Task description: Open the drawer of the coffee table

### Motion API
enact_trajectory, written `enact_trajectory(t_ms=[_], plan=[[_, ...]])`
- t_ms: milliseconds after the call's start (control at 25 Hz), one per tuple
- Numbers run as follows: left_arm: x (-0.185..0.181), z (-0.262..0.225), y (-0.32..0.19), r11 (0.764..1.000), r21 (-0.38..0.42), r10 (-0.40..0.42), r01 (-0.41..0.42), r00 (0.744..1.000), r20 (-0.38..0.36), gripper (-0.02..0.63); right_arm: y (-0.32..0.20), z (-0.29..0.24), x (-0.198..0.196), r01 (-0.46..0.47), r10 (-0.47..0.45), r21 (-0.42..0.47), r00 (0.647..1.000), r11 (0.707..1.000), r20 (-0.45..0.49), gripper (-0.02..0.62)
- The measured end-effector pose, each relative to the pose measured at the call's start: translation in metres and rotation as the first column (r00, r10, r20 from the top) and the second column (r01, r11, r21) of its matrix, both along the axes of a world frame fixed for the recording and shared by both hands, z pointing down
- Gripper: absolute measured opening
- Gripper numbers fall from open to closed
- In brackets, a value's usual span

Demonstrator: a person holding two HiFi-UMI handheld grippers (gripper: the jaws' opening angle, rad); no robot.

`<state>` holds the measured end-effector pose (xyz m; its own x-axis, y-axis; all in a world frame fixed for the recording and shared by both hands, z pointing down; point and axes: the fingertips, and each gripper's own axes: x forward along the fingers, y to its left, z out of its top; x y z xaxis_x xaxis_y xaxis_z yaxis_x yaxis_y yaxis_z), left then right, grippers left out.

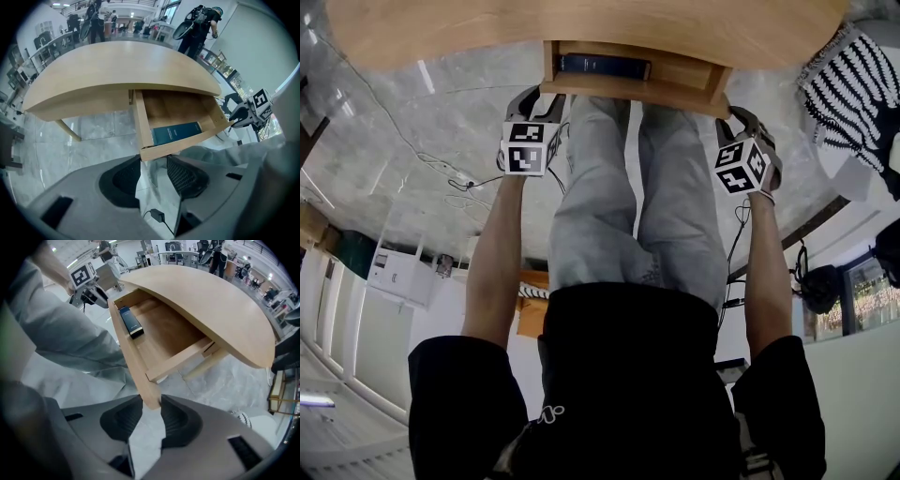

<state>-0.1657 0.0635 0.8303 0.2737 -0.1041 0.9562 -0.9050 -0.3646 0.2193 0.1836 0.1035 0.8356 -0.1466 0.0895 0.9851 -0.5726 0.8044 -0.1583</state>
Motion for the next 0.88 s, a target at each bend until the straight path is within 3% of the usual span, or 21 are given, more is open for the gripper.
enact_trajectory(t_ms=[280, 880], plan=[[-0.006, 0.0, 0.03, 0.997, -0.079, 0.026, -0.022, 0.999, 0.039, 0.167, 0.037, 0.004, -0.008, 0.09, -0.09, -0.091, 0.996, 0.992, 0.002, 0.11], [-0.011, 0.034, 0.051, 0.982, -0.179, 0.069, -0.055, 0.995, 0.071, 0.167, 0.051, 0.033, -0.011, 0.037, -0.043, -0.166, 0.999, 0.985, -0.033, 0.128]])
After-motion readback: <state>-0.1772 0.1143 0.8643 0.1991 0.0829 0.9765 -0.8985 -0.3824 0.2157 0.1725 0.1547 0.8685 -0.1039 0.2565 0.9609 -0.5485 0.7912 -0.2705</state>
